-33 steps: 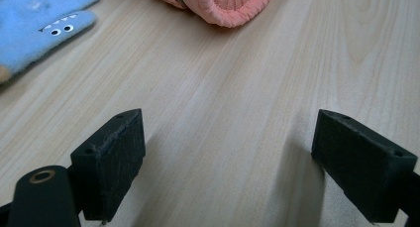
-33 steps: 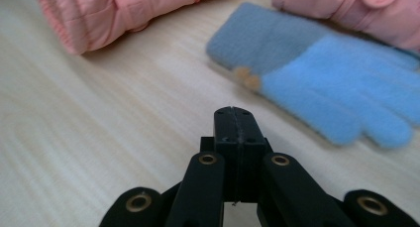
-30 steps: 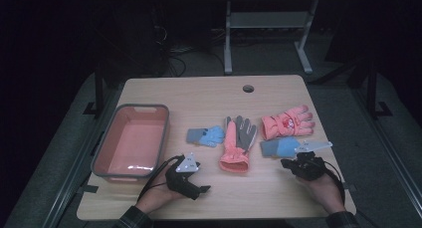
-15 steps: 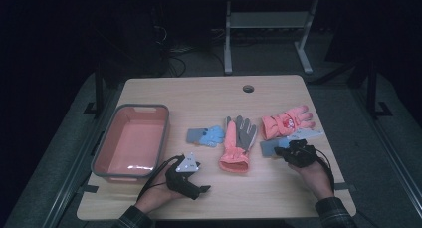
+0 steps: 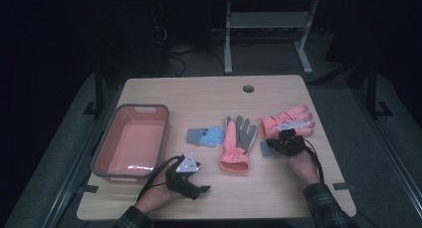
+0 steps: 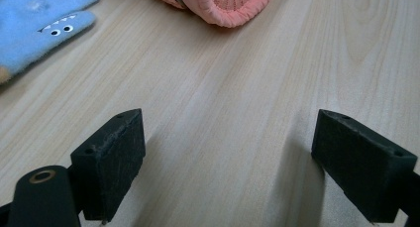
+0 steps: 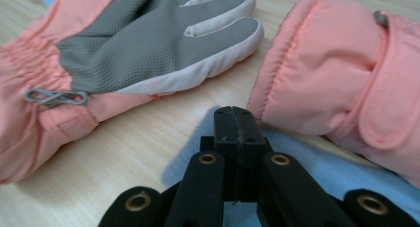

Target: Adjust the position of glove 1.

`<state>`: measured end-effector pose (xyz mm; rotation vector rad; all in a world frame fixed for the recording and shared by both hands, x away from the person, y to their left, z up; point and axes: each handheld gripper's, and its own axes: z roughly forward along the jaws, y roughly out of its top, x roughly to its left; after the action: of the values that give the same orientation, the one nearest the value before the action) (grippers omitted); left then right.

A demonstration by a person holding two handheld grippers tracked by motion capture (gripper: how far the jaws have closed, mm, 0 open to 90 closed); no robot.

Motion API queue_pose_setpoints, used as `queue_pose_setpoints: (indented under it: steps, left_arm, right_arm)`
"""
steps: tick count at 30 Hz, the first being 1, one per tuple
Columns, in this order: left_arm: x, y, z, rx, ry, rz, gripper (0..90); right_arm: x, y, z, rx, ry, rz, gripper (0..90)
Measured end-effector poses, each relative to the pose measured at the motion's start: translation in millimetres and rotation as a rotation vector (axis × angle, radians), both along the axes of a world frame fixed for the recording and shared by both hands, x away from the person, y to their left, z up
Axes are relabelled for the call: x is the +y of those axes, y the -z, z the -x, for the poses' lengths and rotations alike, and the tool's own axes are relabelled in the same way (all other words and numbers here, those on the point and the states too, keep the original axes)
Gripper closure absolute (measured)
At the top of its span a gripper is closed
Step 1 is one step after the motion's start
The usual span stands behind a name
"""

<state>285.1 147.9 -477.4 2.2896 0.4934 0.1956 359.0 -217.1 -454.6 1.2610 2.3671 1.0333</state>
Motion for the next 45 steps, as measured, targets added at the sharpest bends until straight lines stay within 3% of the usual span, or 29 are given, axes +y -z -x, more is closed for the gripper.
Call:
queue_pose_setpoints:
  steps: [3, 11, 20, 45]
  left_arm:
    - [0.0, 0.0, 0.0, 0.000, 0.000, 0.000, 12.5]
    - [0.6, 0.1, 0.7, -0.002, -0.001, 0.001, 12.5]
    - [0.6, 0.1, 0.6, -0.001, -0.001, 0.001, 12.5]
    - [0.9, -0.2, 0.7, -0.003, 0.001, -0.002, 12.5]
  right_arm:
    - [3.3, 6.3, -4.6, 0.022, -0.002, 0.012, 90.0]
    - [3.0, 6.8, -0.9, 0.027, -0.010, 0.012, 89.9]
    - [4.0, 3.8, 17.8, 0.041, -0.072, 0.035, 89.9]
    - [21.8, 0.6, 64.4, 0.070, -0.209, 0.037, 89.9]
